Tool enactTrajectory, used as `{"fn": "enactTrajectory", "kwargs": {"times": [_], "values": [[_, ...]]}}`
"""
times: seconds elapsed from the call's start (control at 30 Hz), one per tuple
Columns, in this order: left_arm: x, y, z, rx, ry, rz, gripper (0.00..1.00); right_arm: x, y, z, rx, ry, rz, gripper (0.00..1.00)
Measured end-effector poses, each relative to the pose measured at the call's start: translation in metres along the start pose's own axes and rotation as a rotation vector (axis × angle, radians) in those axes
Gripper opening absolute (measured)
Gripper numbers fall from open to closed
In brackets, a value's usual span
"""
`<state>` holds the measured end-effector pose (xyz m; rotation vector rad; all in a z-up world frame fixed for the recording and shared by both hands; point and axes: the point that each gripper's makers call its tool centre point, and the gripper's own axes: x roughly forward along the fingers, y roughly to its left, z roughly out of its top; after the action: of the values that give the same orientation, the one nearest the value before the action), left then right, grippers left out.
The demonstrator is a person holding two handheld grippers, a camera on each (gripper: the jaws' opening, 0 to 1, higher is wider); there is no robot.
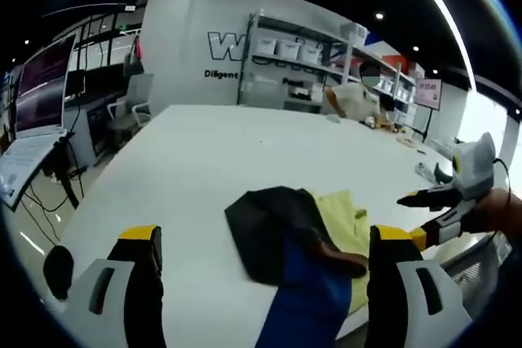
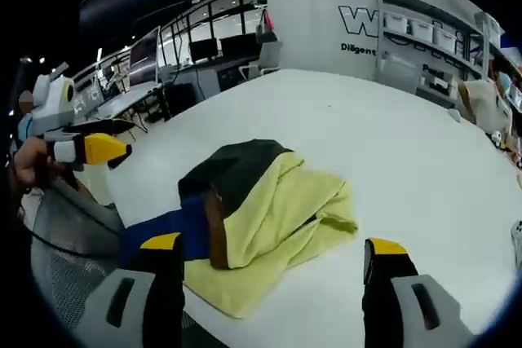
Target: Fold the garment on the visible template until the final outline fits inside the template.
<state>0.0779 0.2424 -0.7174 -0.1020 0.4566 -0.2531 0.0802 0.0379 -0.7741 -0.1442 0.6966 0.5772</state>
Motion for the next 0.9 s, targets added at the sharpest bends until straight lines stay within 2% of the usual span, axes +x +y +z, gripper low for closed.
{"fn": "enactTrajectory", "kwargs": {"times": [0.07,0.13,0.37,0.53,0.8,0.9], "values": [[-0.001,-0.001,-0.001,-0.001,0.001,-0.001,0.99,0.005,0.003,-0.001,-0.007,0.001,-0.01,0.93],[-0.002,-0.002,-0.002,-0.002,0.001,-0.001,0.99,0.009,0.006,-0.003,-0.025,0.012,-0.008,0.91],[-0.003,-0.005,-0.004,-0.005,0.007,-0.006,0.99,0.021,0.021,-0.012,-0.065,0.039,0.042,0.8],[-0.002,-0.005,-0.005,-0.001,0.008,-0.01,0.98,0.027,0.028,-0.014,-0.091,0.043,0.062,0.66],[0.0,-0.002,-0.005,0.0,0.013,-0.009,0.98,0.031,0.04,-0.021,-0.121,0.053,0.109,0.36],[0.001,-0.002,-0.006,-0.002,0.02,-0.008,0.97,0.033,0.046,-0.024,-0.143,0.064,0.13,0.31]]}}
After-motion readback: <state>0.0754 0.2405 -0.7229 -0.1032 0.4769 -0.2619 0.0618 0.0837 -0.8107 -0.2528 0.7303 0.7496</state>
